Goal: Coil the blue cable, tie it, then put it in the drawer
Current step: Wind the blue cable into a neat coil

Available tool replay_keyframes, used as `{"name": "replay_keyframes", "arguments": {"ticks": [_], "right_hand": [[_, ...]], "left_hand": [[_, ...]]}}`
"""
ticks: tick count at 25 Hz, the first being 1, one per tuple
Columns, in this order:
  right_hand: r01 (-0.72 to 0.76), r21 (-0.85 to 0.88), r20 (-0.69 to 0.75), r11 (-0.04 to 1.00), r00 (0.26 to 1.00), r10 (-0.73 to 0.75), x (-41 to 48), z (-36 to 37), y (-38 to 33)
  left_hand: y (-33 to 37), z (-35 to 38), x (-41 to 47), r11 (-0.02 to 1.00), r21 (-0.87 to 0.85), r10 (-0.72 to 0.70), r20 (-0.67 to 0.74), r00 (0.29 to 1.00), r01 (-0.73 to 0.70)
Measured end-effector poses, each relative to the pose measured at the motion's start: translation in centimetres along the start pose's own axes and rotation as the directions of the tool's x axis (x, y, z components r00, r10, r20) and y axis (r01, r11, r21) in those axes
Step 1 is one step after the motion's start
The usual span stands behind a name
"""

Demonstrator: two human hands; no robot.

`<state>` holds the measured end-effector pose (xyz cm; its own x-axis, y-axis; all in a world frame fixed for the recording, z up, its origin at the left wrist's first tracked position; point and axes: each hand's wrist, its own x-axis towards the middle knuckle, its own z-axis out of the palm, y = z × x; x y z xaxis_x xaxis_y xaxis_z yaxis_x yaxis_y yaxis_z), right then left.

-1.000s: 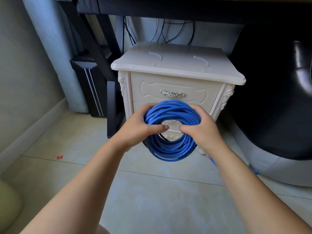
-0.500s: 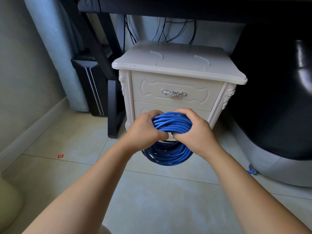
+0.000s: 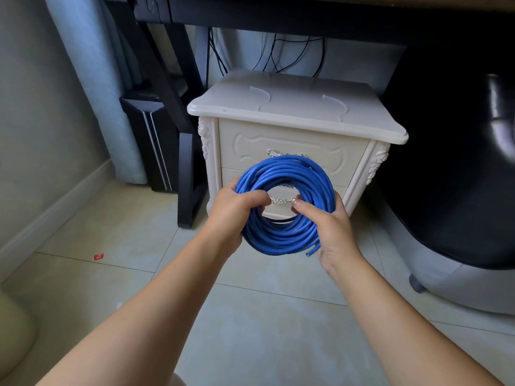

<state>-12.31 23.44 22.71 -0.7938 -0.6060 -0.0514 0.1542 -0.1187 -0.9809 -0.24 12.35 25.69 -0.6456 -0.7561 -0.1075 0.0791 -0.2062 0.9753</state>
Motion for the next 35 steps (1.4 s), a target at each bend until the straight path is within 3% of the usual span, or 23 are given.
{"name": "replay_keyframes", "arguments": {"ticks": [6,8,11,14,17,21,24,30,33,35], "right_hand": [[-0.039,-0.075,-0.036,0.996,0.999,0.037,0.3,0.4,0.4],[-0.019,-0.138,-0.066,0.99,0.998,0.01,0.5,0.2,-0.1],[0.105,-0.313,-0.033,0.944,0.992,-0.121,0.5,-0.2,-1.6],[0.254,-0.598,0.163,0.76,0.967,-0.195,-0.1,-0.3,-3.0],[0.31,-0.76,0.303,0.572,0.947,-0.11,-0.6,0.0,-3.3],[0.431,-0.836,0.438,0.339,0.897,-0.06,-1.1,0.9,-3.5],[0.462,-0.848,0.466,0.259,0.883,-0.049,-1.1,1.0,-3.3],[0.481,-0.829,0.494,0.286,0.869,-0.027,-0.1,1.0,-2.9],[0.411,-0.727,0.509,0.551,0.86,0.03,1.3,0.1,-3.2],[0.316,-0.577,0.465,0.753,0.885,-0.015,2.6,-0.8,-3.7]], "left_hand": [[-0.9,0.2,-0.4,0.983,-0.17,-0.064,0.024,0.998,0.068],[-0.5,-0.5,-0.1,0.995,-0.048,-0.085,0.103,0.991,0.09],[0.0,-1.6,0.3,0.953,0.304,-0.043,0.15,0.988,-0.004],[0.2,-2.0,0.1,0.825,0.543,0.062,0.191,0.98,-0.158],[0.2,-1.4,-0.3,0.708,0.655,0.072,0.303,0.95,-0.262],[0.3,-0.5,-0.6,0.585,0.752,0.025,0.357,0.934,-0.303],[0.1,-0.1,-0.4,0.524,0.81,-0.036,0.331,0.943,-0.264],[0.0,0.0,0.2,0.553,0.798,-0.044,0.315,0.948,-0.24],[-0.6,-0.5,0.9,0.665,0.732,-0.022,0.219,0.976,-0.149],[-0.9,-1.2,1.5,0.746,0.663,-0.028,0.111,0.993,-0.053]]}}
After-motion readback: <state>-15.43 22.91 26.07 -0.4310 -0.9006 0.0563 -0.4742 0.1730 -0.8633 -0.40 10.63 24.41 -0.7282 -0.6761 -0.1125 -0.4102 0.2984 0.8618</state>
